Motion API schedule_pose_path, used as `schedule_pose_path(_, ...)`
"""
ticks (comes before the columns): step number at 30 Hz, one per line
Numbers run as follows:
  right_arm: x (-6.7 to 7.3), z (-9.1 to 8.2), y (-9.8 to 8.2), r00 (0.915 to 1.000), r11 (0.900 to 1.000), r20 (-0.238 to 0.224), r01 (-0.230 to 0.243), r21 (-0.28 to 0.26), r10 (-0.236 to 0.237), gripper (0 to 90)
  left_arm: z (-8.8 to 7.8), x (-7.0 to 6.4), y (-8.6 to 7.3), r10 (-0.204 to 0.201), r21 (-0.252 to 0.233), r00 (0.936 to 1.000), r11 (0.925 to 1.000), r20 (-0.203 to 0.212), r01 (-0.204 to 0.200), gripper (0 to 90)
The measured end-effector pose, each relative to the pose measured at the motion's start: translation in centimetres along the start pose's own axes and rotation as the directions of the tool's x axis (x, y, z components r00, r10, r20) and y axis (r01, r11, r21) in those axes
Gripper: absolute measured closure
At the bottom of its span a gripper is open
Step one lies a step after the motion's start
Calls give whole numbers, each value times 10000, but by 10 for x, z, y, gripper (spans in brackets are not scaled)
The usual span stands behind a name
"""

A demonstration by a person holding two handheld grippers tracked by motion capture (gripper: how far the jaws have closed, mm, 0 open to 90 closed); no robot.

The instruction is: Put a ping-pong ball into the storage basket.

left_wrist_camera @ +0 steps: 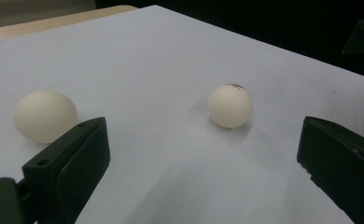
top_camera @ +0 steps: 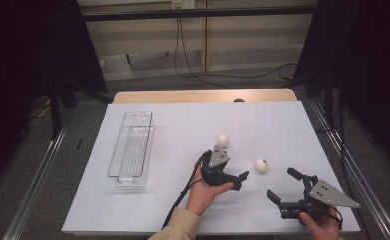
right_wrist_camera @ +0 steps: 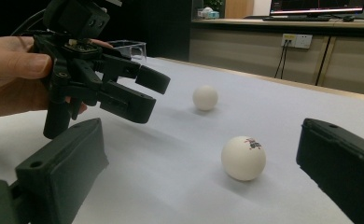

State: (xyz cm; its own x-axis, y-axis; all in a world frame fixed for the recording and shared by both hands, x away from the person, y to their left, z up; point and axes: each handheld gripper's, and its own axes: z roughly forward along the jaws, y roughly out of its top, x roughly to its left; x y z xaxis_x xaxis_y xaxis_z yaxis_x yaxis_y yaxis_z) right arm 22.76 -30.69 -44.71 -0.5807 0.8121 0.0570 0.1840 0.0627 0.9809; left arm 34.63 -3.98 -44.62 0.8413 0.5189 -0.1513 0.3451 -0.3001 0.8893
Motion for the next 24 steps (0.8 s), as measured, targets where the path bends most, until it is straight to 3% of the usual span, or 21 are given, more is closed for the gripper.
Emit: schedule_pose_path(24,1,0,0,10000,10000,-33,-13,-4,13,9,13,-1,5,-31,186,10000,9998,-8,31,27)
